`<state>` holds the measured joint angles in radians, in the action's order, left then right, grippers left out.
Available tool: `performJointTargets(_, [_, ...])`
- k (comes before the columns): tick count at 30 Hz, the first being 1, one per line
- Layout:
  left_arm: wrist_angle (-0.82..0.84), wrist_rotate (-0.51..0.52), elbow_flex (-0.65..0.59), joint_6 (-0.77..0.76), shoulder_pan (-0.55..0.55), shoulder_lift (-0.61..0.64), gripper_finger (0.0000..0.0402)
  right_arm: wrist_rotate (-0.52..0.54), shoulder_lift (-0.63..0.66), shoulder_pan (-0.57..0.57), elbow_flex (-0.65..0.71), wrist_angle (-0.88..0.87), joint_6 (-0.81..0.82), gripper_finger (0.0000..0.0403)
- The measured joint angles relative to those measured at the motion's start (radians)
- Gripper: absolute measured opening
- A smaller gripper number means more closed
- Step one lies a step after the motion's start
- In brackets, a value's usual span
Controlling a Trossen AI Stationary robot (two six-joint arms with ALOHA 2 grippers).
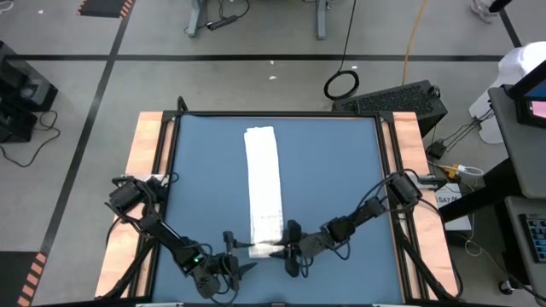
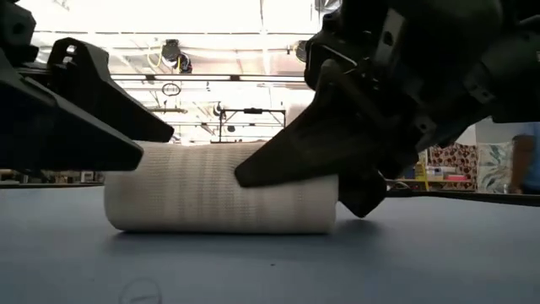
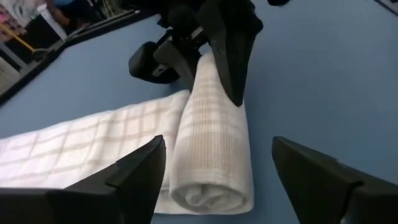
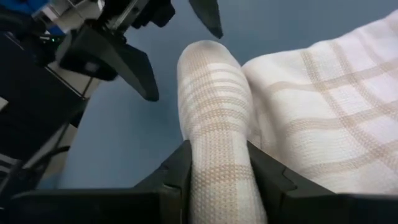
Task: Roll towel into tight, uniform cylinder
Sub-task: Roll the white towel
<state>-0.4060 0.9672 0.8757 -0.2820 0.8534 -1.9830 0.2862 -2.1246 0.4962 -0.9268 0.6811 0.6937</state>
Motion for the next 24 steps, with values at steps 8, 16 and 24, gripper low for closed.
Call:
performJointTargets(8, [0.007,-0.037,0.0,0.037,-0.011,-0.008,0.0269,-0.012,-0.001,-0.012,0.0,0.0,0.04,0.0095])
performJointTargets(16, [0.038,-0.142,0.0,0.012,-0.064,-0.007,0.0218,-0.005,-0.001,-0.012,0.0,0.0,0.051,0.0096])
performJointTargets(24, [0.099,-0.233,0.003,-0.101,-0.118,-0.001,0.0103,0.082,-0.003,0.018,0.001,0.005,-0.017,0.0163])
